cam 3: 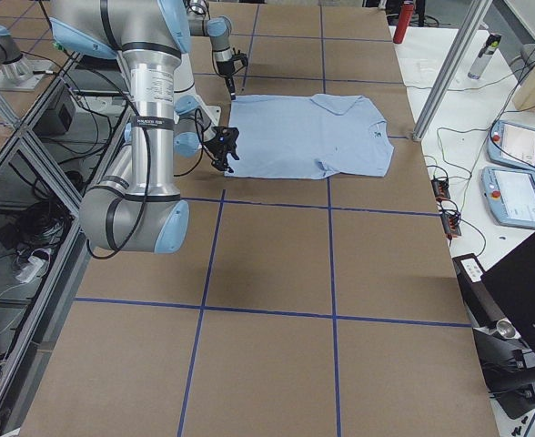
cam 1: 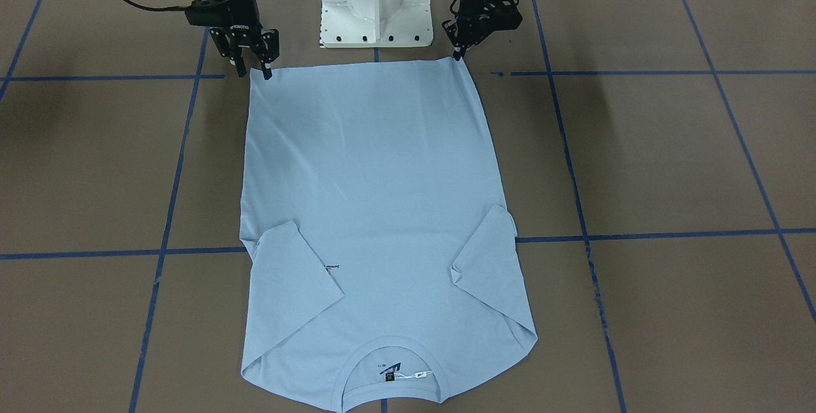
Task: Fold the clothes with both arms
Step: 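Grasp the hem corners with the left and right grippers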
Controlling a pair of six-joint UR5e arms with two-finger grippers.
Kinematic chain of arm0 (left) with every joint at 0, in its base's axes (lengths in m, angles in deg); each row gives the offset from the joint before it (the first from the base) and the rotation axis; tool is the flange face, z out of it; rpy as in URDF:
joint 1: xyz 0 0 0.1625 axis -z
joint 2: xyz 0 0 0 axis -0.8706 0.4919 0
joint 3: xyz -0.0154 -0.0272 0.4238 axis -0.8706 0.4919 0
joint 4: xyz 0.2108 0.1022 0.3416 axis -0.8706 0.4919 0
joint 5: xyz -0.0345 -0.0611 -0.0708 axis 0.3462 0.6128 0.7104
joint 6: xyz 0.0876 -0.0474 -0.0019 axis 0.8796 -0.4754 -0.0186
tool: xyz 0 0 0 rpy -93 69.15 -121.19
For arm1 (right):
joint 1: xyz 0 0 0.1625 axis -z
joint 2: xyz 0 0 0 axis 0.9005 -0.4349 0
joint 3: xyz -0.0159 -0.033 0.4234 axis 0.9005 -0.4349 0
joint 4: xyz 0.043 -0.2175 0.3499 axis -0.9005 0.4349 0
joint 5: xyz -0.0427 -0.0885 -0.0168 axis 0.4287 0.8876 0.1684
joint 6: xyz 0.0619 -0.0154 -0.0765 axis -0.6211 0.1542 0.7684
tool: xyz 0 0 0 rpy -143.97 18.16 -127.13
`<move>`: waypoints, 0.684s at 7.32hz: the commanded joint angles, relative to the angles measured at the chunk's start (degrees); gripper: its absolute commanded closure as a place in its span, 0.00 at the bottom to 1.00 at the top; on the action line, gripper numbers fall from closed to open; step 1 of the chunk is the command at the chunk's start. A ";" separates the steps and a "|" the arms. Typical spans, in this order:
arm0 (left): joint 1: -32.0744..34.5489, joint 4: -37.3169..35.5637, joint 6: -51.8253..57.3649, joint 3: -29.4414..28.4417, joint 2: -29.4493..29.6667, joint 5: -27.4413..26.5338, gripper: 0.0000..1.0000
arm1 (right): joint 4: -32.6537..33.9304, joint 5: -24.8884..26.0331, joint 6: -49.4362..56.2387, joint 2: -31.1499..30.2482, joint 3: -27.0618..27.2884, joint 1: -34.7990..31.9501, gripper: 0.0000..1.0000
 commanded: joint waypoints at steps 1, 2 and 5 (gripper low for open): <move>0.04 0.04 0.00 0.02 0.39 0.01 1.00 | 0.05 0.55 -0.01 0.04 -0.81 0.40 0.36; 0.04 0.04 0.00 0.02 0.39 0.01 1.00 | 0.14 0.90 -0.01 0.04 -0.81 0.83 0.39; 0.04 0.04 0.00 0.02 0.39 0.01 1.00 | 0.05 1.25 -0.09 0.04 -0.81 2.07 0.52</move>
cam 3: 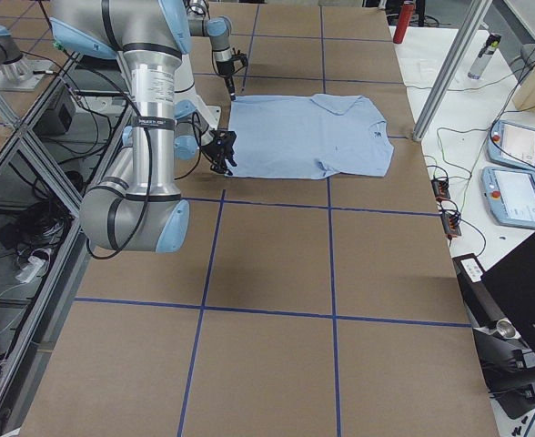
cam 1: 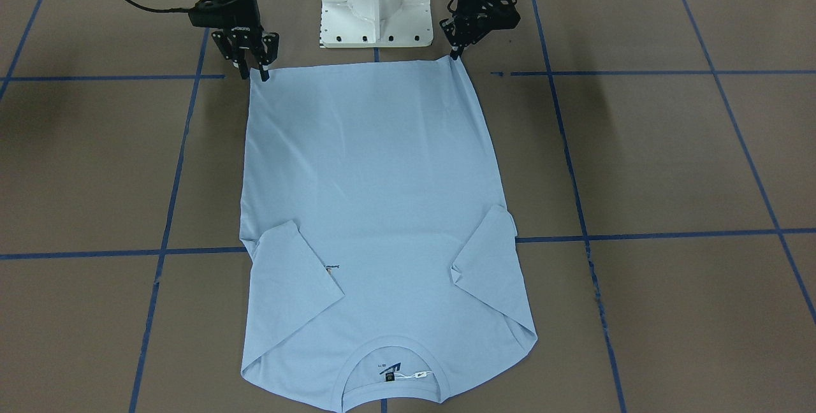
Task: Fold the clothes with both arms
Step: 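Grasp the hem corners with the left and right grippers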
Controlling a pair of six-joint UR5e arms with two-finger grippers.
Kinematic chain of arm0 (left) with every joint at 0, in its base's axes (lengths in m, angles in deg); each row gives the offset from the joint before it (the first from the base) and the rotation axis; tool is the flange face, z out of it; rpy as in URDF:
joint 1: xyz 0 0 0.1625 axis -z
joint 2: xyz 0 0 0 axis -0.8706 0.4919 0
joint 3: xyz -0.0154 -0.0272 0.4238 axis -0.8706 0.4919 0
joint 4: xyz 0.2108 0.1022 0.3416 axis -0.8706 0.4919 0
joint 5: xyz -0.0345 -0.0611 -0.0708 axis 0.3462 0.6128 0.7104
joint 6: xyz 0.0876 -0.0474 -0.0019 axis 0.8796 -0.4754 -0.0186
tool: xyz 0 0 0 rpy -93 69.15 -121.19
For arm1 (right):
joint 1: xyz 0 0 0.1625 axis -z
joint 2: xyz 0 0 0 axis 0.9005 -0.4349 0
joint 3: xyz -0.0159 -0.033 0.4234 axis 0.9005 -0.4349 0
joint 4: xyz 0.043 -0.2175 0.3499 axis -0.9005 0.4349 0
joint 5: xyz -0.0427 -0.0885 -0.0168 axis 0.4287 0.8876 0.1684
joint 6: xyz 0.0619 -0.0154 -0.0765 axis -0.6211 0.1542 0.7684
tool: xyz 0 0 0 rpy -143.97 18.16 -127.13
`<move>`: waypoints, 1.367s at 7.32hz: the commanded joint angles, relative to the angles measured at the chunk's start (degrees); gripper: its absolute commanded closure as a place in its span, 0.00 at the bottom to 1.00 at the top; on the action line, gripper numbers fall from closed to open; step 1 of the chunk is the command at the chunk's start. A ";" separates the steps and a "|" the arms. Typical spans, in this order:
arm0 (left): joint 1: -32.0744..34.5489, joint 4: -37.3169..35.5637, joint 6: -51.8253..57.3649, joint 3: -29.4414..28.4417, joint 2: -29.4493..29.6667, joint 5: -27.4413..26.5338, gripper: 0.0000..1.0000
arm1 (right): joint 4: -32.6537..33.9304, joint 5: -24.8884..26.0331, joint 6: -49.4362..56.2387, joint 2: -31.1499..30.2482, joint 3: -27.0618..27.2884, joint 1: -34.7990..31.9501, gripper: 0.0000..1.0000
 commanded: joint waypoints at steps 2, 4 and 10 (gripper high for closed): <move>0.00 0.00 0.00 0.00 0.00 0.00 1.00 | 0.06 0.58 -0.01 0.00 0.00 1.13 0.51; 0.00 0.09 0.00 0.00 0.00 0.00 1.00 | 0.06 0.76 0.07 -0.18 -0.44 1.48 0.50; -0.09 0.18 0.00 0.00 0.18 -0.09 1.00 | 0.14 0.85 0.07 -0.79 -0.62 1.49 0.87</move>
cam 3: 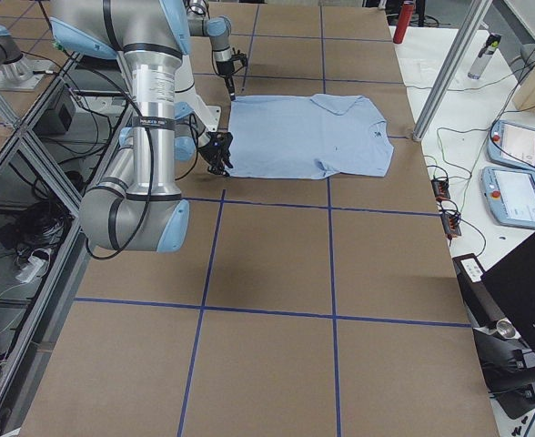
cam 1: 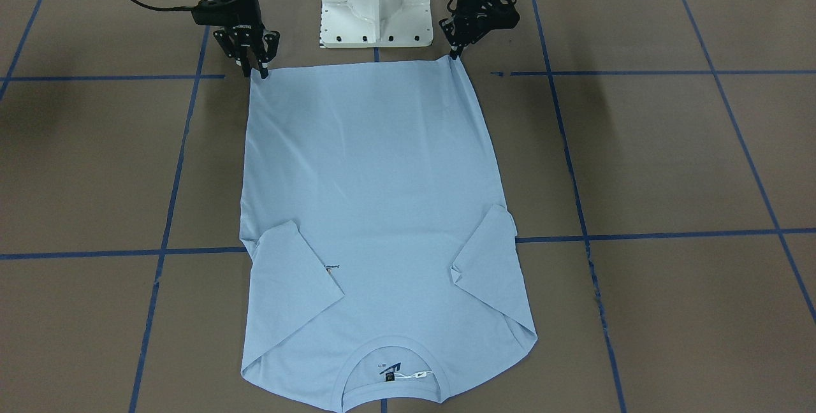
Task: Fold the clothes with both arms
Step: 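Grasp the hem corners with the left and right grippers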
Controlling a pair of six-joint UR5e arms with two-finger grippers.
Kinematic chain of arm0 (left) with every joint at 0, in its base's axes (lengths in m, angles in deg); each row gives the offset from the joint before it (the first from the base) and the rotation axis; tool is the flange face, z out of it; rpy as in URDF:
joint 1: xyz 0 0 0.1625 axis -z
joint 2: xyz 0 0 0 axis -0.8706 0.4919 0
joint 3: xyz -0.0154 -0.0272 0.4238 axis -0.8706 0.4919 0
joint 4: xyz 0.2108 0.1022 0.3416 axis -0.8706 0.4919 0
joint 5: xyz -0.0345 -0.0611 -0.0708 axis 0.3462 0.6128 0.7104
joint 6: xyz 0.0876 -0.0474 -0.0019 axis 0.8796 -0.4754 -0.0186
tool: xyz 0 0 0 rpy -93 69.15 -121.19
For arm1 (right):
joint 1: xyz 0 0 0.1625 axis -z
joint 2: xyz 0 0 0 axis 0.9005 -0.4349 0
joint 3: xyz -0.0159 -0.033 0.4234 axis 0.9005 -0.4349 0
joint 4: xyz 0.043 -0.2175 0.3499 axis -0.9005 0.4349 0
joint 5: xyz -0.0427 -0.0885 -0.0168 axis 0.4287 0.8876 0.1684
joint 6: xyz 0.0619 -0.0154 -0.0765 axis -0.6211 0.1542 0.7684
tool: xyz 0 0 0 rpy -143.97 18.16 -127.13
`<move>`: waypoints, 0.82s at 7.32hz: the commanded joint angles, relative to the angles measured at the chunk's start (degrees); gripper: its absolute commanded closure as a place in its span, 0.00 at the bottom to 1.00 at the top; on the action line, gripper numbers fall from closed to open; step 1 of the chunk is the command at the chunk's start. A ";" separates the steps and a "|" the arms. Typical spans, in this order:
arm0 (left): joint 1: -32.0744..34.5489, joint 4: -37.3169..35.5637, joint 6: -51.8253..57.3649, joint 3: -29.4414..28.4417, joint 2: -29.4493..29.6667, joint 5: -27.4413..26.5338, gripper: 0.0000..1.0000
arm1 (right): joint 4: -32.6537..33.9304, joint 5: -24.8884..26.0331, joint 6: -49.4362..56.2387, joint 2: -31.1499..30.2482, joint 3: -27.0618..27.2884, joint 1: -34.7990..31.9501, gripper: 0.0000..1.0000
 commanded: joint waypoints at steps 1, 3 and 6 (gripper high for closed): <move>-0.03 0.01 0.00 0.00 0.07 0.00 1.00 | 0.87 0.94 0.09 -0.61 -0.02 0.00 1.00; -0.03 0.01 0.00 0.00 0.07 0.00 1.00 | 3.95 2.00 0.18 -0.17 1.29 0.17 1.00; 0.41 -6.43 0.88 10.48 -0.98 1.48 1.00 | 9.81 0.61 0.61 -0.17 10.47 -0.09 1.00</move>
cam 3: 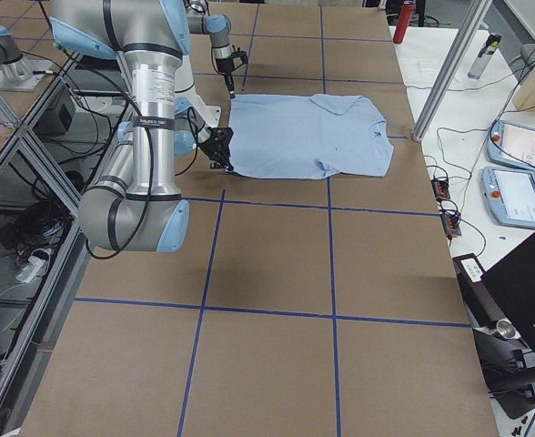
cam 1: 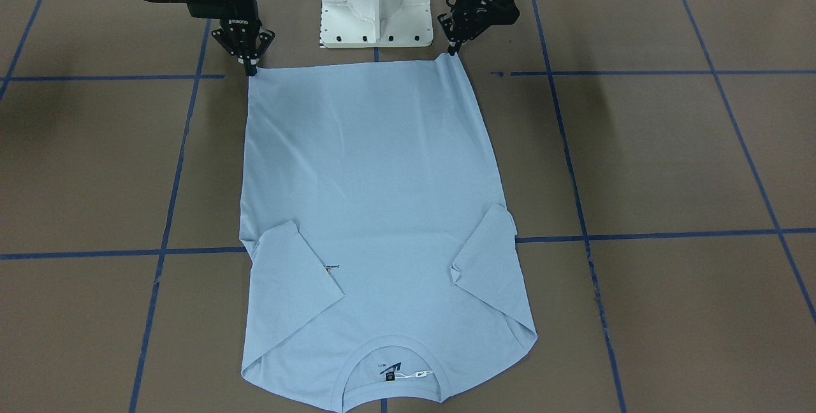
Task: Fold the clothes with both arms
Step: 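Grasp the hem corners with the left and right grippers, then lift the hem with both grippers and fold it toward the collar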
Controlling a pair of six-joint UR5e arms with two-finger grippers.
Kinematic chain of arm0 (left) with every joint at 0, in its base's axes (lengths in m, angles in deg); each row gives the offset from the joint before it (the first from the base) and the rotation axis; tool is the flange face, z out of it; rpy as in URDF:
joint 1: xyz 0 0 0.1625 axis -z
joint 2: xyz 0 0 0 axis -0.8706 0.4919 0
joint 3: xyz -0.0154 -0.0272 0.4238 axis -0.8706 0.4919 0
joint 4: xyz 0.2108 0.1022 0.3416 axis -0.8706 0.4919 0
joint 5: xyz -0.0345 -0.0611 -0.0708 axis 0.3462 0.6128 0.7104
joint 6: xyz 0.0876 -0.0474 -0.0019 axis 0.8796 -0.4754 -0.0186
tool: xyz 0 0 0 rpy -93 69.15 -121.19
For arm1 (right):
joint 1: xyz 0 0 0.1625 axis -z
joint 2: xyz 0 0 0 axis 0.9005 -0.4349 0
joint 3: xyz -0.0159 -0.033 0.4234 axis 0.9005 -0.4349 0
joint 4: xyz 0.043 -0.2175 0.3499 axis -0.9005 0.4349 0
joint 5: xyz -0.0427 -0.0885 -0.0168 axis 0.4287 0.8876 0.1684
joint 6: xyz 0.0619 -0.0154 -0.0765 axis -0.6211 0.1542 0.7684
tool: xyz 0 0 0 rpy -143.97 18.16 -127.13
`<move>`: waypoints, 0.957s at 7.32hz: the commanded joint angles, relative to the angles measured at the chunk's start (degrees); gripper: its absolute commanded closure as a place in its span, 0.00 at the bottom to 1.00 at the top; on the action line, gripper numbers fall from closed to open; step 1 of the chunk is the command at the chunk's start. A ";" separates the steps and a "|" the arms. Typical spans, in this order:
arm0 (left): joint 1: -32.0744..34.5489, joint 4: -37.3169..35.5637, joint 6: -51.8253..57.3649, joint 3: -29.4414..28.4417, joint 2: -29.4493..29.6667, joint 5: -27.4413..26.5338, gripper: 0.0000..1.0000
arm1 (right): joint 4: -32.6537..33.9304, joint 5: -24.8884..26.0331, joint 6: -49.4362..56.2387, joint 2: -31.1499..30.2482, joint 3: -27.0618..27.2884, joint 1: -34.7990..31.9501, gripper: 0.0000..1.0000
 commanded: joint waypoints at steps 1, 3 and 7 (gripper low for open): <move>0.68 -13.07 0.34 14.21 -0.14 5.68 1.00 | 8.43 -2.65 0.65 0.06 11.25 -0.09 1.00; 3.21 -20.78 0.51 24.46 -0.05 10.01 1.00 | 15.57 -7.03 2.24 0.33 22.69 -1.30 1.00; 20.76 -25.09 19.61 23.89 4.59 19.23 1.00 | 29.18 -20.39 15.82 18.71 20.22 -17.61 1.00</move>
